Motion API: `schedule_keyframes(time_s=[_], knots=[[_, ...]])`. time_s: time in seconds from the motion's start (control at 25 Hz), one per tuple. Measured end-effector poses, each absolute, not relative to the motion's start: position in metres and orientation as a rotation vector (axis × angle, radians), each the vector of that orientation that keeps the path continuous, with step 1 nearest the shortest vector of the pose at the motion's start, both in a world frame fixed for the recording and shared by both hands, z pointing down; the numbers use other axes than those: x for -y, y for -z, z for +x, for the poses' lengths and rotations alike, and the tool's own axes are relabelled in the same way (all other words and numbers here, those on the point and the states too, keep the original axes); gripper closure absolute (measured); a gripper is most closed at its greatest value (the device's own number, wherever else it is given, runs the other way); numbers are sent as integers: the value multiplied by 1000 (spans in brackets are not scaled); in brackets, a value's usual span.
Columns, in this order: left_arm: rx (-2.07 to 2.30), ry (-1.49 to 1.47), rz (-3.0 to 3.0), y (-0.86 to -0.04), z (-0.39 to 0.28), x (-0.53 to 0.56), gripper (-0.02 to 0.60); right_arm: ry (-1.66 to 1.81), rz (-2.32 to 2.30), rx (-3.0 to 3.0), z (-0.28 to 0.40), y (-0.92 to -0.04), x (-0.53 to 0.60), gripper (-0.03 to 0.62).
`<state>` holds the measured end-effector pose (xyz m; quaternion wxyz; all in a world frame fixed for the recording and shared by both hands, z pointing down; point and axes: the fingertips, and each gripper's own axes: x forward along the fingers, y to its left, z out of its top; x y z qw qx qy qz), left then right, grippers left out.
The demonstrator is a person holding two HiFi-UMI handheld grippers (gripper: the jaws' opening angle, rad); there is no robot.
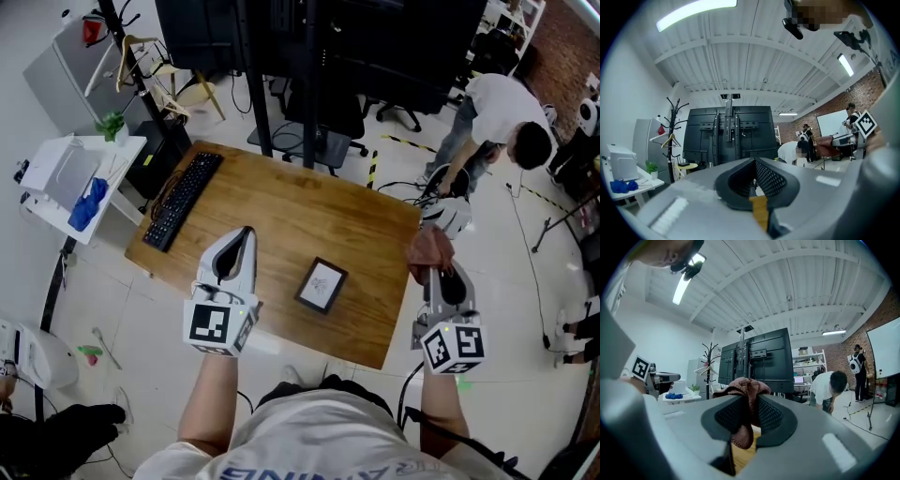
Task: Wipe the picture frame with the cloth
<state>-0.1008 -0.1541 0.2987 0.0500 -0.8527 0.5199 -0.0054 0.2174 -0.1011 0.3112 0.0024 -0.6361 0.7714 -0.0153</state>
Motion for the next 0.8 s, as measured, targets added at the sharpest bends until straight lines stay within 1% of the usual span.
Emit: schedule_keyframes(time_s=[0.8], knots=[[-1579, 23, -2594, -297, -101, 147, 577, 48, -1988, -2438, 213, -311, 96, 514]])
